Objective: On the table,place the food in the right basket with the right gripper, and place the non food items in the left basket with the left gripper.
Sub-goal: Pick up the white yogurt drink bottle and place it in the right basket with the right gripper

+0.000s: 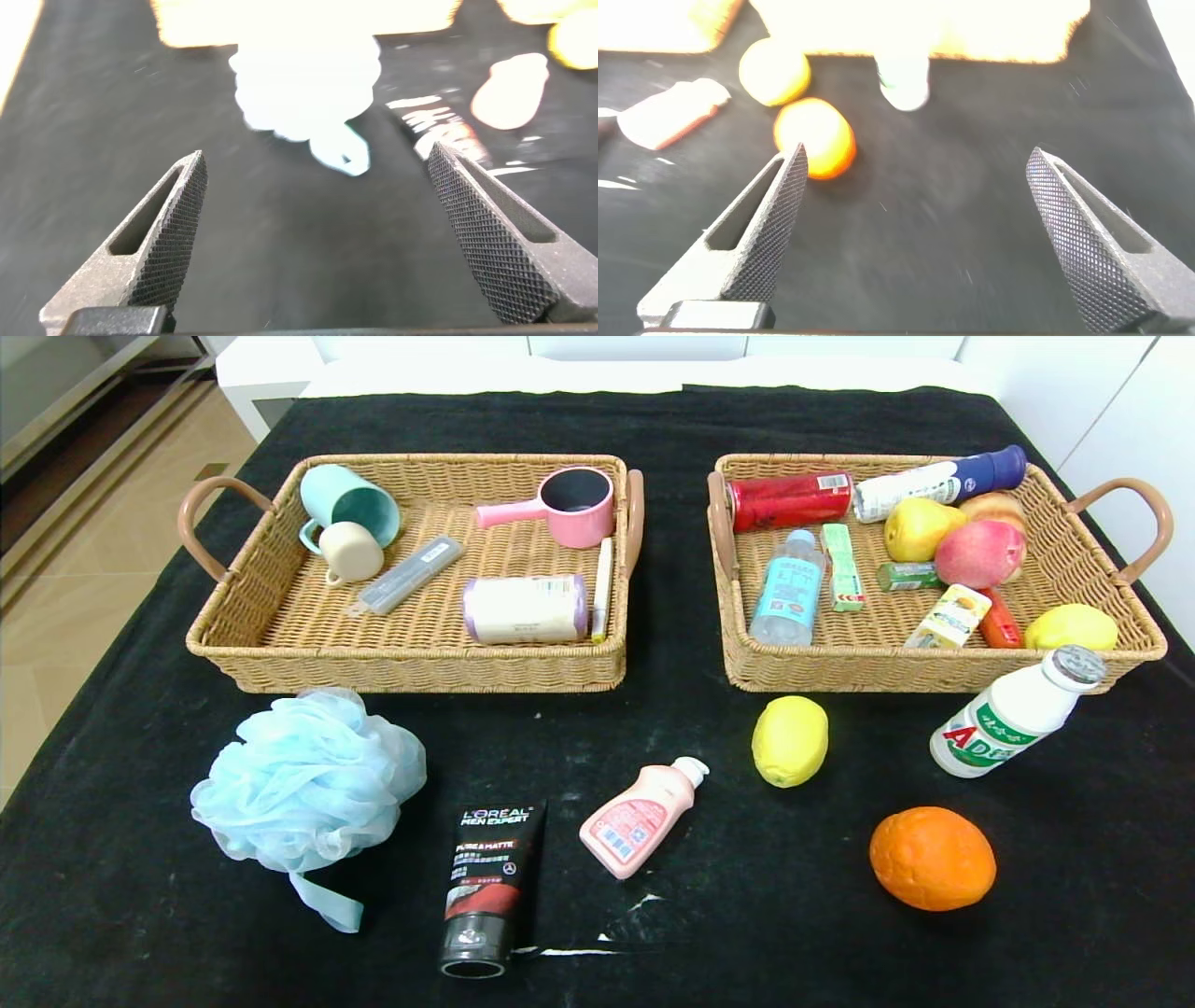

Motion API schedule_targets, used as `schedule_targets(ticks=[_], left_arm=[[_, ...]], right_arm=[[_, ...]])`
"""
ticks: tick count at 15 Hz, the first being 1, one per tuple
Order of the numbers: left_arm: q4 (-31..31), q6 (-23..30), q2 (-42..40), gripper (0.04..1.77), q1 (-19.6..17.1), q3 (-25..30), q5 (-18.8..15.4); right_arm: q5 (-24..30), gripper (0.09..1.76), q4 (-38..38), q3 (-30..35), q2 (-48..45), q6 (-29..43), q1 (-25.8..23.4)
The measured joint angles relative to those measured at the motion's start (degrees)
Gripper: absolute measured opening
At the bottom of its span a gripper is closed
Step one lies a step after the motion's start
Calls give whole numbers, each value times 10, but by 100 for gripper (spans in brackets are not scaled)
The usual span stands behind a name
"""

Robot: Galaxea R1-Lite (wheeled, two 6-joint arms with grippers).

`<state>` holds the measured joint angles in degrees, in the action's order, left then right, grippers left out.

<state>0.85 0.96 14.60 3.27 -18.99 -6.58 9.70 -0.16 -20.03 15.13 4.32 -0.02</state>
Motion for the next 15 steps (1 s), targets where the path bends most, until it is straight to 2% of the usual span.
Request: schedule_targets(ticks=[5, 8, 11, 13, 15], left_arm=[[-10, -3, 164, 172, 94, -86, -49], [-46, -5, 261, 172, 141, -117, -61], [-106, -10, 365, 172, 191, -145, -63], [-131, -22, 423, 172, 235, -164, -62], [-137, -27, 466, 172, 260, -179, -60]], right_arm=[[86, 171, 2, -99, 142, 0, 4], [127, 171, 1, -147, 209, 0, 19], [120, 171, 0, -168, 258, 3, 78], [77, 171, -1, -171, 285, 5, 124], [51, 171, -12, -172, 311, 5, 148]])
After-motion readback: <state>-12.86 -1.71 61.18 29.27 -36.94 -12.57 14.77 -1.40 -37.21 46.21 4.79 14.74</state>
